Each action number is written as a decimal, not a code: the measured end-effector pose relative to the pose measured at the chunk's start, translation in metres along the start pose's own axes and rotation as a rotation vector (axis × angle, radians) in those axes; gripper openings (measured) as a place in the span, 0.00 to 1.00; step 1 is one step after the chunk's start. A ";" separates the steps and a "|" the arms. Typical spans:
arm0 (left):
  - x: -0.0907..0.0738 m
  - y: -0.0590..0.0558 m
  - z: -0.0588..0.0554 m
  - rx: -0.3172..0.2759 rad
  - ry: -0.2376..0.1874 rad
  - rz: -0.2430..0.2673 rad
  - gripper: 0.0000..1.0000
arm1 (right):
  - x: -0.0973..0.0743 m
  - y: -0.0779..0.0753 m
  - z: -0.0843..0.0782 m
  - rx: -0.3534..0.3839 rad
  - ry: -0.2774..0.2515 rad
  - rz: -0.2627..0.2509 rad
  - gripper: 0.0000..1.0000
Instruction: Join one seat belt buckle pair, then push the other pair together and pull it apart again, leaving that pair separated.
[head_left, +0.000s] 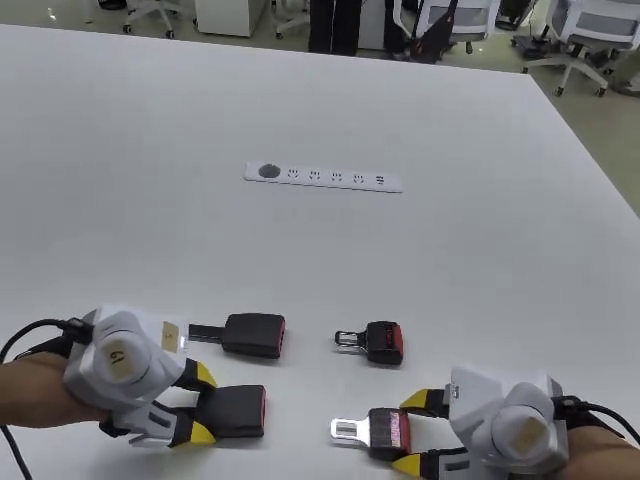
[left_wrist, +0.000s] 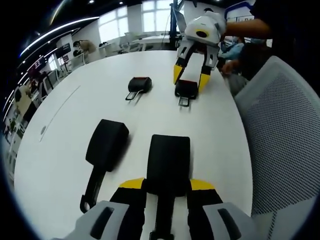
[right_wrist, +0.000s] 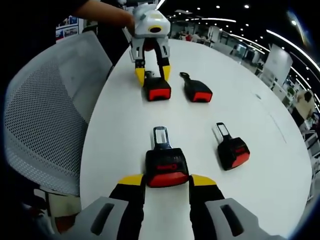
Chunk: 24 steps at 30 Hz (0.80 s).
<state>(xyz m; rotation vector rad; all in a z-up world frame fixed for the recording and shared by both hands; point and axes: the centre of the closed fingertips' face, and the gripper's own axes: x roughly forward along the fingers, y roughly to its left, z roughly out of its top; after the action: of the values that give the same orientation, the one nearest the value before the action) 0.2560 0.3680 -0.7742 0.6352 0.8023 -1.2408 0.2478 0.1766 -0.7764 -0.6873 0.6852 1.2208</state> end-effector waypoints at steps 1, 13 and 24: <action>0.000 0.000 0.000 0.005 0.001 -0.001 0.33 | 0.000 0.000 0.000 -0.001 0.000 0.001 0.31; 0.000 -0.001 0.000 0.048 0.011 -0.018 0.33 | 0.001 0.001 0.000 -0.018 0.000 0.018 0.30; 0.001 -0.002 -0.001 0.084 0.039 -0.042 0.32 | 0.002 0.001 0.002 -0.036 0.016 0.030 0.30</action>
<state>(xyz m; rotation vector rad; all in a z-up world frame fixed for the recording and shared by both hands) 0.2541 0.3679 -0.7754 0.7154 0.8022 -1.3094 0.2473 0.1793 -0.7770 -0.7196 0.6905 1.2586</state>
